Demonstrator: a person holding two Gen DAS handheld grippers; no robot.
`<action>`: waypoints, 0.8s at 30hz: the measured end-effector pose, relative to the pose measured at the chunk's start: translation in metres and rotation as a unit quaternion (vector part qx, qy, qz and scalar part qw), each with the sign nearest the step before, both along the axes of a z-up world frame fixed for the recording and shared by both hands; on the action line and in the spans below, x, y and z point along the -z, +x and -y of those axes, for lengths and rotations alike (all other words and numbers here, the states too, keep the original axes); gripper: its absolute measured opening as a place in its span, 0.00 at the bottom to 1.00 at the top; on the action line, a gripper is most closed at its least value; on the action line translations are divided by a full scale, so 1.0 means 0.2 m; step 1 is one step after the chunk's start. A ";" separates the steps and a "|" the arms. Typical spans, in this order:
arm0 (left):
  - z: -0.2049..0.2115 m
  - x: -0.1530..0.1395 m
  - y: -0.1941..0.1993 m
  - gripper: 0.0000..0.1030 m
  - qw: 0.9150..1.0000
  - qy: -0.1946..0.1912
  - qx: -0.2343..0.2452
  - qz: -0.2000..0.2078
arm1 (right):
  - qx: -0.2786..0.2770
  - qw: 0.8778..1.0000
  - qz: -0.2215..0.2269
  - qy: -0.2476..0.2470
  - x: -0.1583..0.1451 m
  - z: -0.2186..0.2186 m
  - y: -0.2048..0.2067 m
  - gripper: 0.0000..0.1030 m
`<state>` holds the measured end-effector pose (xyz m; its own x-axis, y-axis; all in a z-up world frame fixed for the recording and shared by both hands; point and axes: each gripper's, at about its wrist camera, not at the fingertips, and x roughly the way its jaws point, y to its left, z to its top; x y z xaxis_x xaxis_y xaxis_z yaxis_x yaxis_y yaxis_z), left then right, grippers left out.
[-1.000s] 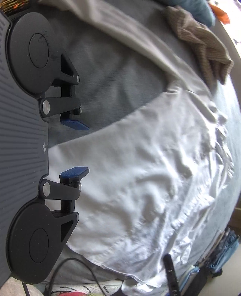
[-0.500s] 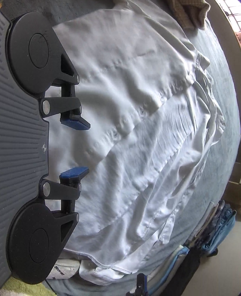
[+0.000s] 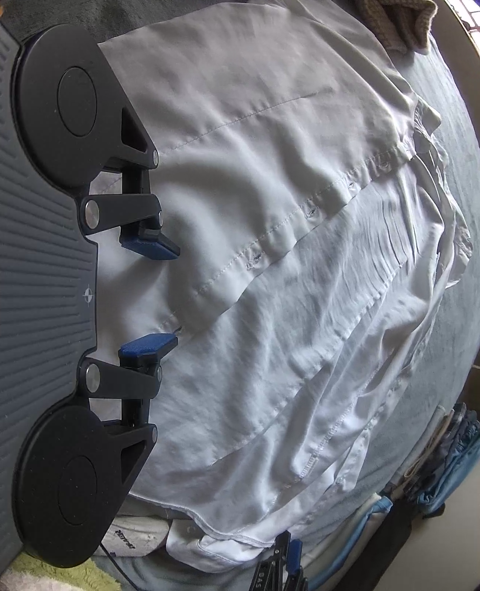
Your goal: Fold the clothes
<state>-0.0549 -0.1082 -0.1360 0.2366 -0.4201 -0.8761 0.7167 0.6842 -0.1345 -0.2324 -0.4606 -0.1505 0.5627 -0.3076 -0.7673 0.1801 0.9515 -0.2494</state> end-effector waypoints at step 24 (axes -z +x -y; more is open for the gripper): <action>-0.04 0.01 0.02 0.43 0.999 -0.024 -0.020 -0.035 | -0.012 0.903 0.154 0.400 -0.36 0.07 0.07 0.01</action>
<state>-0.0510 -0.1011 -0.1383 0.1923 -0.4535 -0.8703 0.6761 0.7040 -0.2174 -0.2193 -0.4740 -0.0779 0.7871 0.2911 -0.5439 0.1006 0.8092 0.5788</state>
